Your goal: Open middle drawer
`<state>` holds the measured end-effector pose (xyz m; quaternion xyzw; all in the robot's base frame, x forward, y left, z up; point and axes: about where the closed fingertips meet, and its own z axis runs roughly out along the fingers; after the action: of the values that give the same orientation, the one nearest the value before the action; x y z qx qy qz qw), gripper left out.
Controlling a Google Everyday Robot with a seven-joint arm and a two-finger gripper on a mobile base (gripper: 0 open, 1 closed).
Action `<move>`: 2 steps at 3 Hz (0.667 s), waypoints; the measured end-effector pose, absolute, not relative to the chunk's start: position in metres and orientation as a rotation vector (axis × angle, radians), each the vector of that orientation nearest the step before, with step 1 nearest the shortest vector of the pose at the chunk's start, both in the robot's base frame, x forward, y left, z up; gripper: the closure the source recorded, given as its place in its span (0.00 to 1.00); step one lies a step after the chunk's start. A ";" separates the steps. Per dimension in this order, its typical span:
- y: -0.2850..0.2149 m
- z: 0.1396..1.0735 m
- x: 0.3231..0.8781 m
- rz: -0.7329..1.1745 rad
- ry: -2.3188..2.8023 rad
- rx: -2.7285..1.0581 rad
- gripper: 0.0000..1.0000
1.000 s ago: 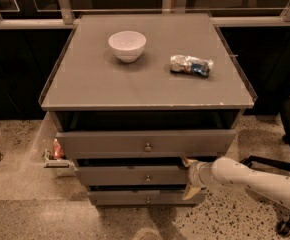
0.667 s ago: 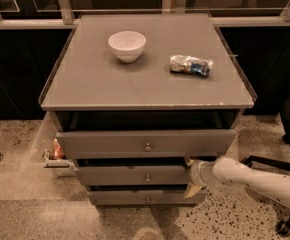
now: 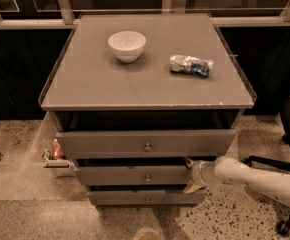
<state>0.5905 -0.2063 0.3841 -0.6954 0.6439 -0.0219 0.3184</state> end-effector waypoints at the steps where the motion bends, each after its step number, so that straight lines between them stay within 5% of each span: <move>1: -0.206 0.384 0.590 -0.058 1.694 -1.829 0.42; 2: -0.205 0.389 0.590 -0.055 1.689 -1.832 0.65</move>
Offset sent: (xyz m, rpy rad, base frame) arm -0.0068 0.0288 0.0196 0.0396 -0.0146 0.1190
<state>0.5901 -0.2051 0.3886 -0.6967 0.6422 -0.0209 0.3190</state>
